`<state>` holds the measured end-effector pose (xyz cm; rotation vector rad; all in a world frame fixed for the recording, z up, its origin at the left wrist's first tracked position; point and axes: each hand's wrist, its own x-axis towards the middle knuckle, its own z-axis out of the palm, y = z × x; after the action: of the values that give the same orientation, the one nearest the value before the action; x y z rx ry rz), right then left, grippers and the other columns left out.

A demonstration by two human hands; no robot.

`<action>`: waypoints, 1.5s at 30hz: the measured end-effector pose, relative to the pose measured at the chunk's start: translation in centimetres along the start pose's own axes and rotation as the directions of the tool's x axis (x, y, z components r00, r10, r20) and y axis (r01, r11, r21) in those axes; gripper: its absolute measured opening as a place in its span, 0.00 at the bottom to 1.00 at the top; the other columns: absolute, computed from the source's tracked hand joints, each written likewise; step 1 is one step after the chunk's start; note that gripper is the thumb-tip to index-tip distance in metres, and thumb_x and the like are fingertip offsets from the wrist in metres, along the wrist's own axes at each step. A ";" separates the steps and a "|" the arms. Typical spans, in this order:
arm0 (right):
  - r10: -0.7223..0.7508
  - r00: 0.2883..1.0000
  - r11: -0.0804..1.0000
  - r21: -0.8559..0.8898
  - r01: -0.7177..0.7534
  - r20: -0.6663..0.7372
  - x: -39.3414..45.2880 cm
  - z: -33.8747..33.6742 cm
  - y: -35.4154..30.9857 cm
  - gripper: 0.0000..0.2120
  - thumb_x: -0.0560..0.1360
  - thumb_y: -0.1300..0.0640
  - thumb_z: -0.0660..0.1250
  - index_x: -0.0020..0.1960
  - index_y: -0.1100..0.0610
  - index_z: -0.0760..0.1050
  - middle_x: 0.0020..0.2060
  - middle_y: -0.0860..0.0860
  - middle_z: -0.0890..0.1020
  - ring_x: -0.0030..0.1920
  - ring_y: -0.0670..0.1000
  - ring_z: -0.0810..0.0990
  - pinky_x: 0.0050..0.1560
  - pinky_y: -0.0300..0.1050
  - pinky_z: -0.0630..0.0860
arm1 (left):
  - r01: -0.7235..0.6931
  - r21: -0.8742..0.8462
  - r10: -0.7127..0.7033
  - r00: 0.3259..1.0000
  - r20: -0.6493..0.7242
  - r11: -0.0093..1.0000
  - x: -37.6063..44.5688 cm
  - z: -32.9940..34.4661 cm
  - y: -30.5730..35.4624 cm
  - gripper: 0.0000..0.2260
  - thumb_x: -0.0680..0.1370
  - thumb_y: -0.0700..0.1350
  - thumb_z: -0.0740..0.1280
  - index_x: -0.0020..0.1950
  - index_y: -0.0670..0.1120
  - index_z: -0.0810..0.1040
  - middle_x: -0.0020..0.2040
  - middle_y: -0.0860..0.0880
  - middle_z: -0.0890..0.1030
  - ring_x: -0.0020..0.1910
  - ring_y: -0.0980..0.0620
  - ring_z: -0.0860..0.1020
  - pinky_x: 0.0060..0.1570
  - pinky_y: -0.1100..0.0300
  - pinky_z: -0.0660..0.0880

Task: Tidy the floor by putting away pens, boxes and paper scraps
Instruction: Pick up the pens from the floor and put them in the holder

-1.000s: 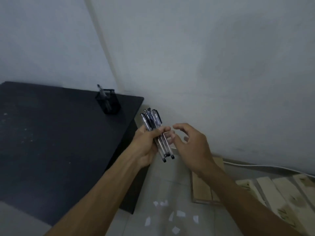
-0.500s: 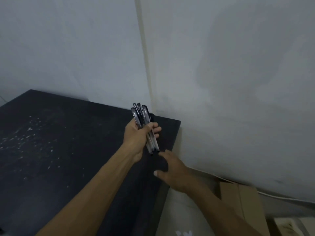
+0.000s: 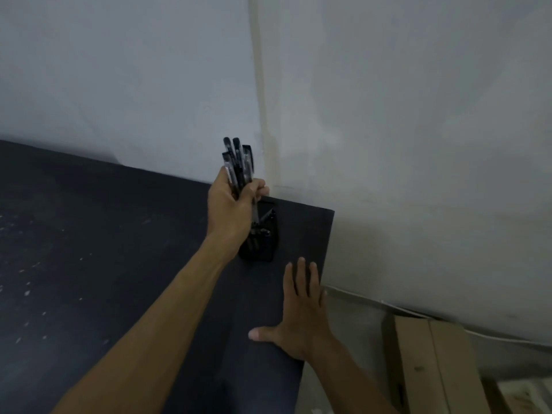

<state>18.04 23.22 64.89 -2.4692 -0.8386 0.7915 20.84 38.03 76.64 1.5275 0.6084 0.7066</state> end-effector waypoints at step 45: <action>-0.095 0.988 0.993 -0.077 0.086 -0.121 0.7 1.9 1.0 0.51 0.65 0.21 0.39 0.77 0.54 0.35 0.76 0.54 0.36 0.74 0.56 0.30 0.73 0.66 0.45 | -0.434 0.613 0.305 0.901 0.309 0.660 -12.8 -0.7 -3.3 0.13 0.78 0.41 0.63 0.62 0.42 0.77 0.73 0.42 0.67 0.77 0.46 0.53 0.73 0.66 0.53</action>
<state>17.73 23.33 62.68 -2.4932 -0.9399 0.5784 11.81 29.32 72.39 2.4274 0.4239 0.6716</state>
